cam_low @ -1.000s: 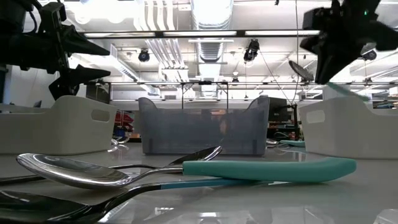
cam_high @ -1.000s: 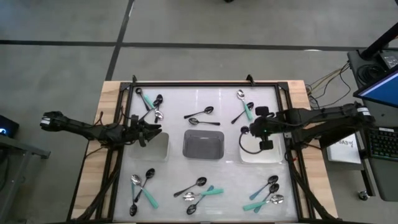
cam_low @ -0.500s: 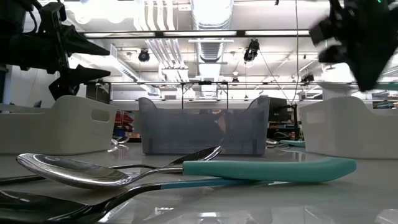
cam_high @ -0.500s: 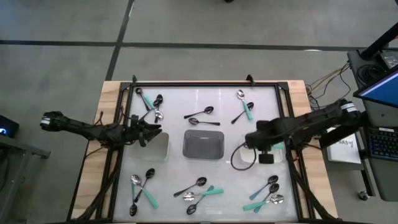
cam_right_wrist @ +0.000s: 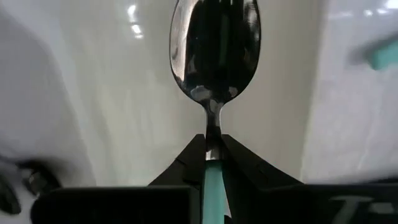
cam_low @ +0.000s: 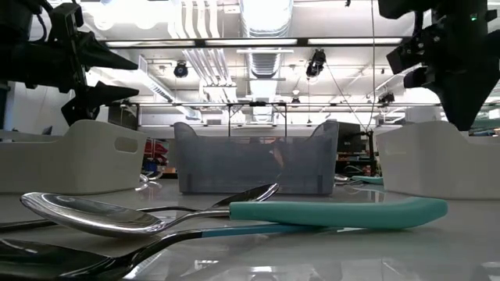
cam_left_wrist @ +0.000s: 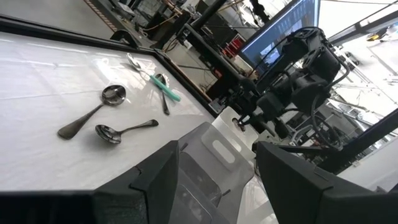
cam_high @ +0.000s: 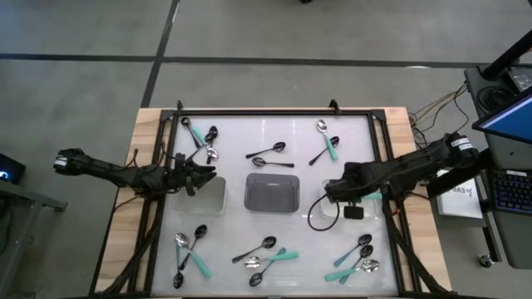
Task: Sort silverware by color (type)
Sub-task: Put the green spoon into the white bin
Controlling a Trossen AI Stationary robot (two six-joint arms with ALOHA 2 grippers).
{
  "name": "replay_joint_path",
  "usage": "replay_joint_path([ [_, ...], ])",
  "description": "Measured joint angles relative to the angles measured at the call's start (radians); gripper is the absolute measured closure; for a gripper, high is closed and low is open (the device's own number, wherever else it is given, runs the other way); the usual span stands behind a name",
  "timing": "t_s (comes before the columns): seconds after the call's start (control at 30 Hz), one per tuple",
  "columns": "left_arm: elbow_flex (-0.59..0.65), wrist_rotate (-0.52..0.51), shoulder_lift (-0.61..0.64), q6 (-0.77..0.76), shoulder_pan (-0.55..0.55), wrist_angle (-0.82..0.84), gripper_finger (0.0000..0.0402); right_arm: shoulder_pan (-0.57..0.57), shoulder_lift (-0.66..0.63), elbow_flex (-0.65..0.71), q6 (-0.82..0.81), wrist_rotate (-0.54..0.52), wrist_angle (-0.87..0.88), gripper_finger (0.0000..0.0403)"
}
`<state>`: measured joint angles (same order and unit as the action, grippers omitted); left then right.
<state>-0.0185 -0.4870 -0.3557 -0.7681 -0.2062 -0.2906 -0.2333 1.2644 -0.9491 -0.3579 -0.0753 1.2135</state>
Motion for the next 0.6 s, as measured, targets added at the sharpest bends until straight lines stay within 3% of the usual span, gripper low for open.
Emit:
replay_joint_path([
  [0.37, 0.000, 0.000, -0.002, 0.000, 0.000, 0.000, 0.0203, 0.003, 0.000, -0.019, -0.043, -0.029, 0.004, 0.0277],
  [0.6, 0.000, 0.000, -0.003, 0.000, 0.000, 0.000, 0.0203, 0.095, 0.000, -0.140, -0.041, -0.248, 0.000, 0.0267],
])
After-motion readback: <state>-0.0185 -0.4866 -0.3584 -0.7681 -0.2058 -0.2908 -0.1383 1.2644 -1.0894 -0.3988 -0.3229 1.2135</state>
